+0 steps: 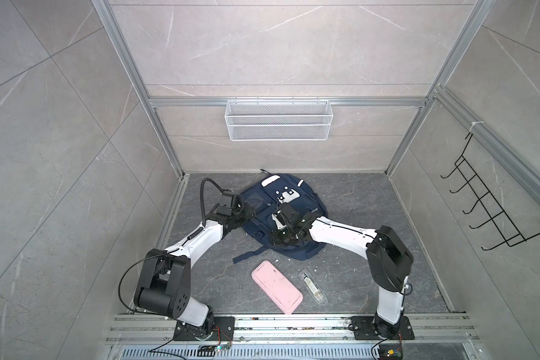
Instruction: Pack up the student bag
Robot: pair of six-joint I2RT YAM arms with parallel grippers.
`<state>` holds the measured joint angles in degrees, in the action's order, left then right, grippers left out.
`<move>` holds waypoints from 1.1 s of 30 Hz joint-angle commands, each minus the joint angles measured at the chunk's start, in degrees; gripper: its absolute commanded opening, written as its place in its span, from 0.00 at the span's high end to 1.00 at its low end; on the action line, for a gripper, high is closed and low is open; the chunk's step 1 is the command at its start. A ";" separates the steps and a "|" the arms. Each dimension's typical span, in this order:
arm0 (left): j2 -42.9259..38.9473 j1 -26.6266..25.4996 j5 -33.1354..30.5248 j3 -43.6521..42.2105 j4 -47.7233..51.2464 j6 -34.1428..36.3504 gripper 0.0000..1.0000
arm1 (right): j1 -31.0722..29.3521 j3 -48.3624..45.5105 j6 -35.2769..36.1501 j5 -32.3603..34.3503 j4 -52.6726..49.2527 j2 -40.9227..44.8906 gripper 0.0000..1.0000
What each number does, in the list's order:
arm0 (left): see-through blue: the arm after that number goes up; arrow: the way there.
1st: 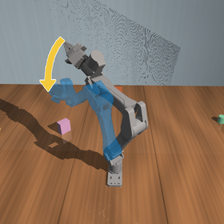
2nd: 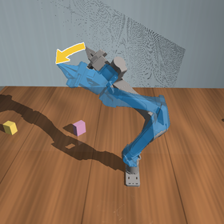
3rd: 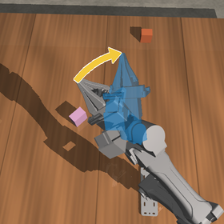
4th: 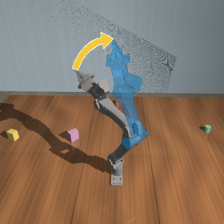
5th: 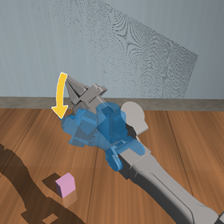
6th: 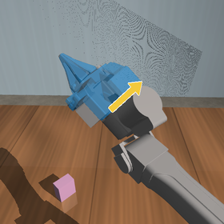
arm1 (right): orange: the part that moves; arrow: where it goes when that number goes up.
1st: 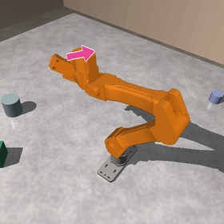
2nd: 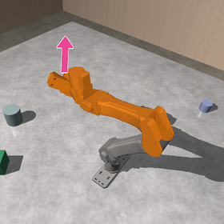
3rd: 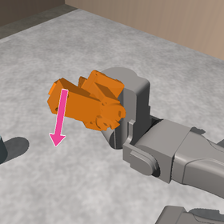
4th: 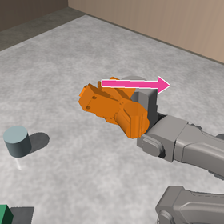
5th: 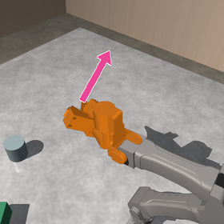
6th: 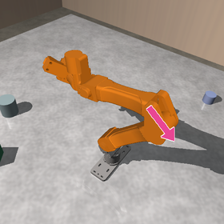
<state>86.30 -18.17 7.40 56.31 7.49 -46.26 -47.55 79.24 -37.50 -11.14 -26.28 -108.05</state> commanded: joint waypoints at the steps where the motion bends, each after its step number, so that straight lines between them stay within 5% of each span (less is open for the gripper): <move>1: 0.42 0.07 -0.62 1.91 4.32 3.62 0.51 | 2.26 -4.50 2.10 1.79 0.41 6.46 1.00; 8: 5.15 0.07 6.14 -0.52 -1.72 -1.08 0.51 | 5.08 -9.34 4.26 1.99 -1.51 11.41 1.00; 15: -0.78 -0.59 6.88 -8.43 -6.63 -6.49 0.51 | 5.58 -9.45 4.98 1.49 -2.08 11.93 1.00; 26: 6.70 -0.45 7.48 -3.68 -11.36 -6.54 0.55 | 5.56 -10.94 5.41 1.05 -2.27 12.78 1.00; 33: 9.59 -1.34 8.69 -3.76 -15.39 -8.66 0.82 | 5.21 -8.95 6.67 -2.60 -1.97 10.01 1.00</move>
<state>94.91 -18.79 15.33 51.16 -3.66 -53.78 -42.17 68.77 -32.77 -10.79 -27.59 -97.45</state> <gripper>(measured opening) 0.198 0.076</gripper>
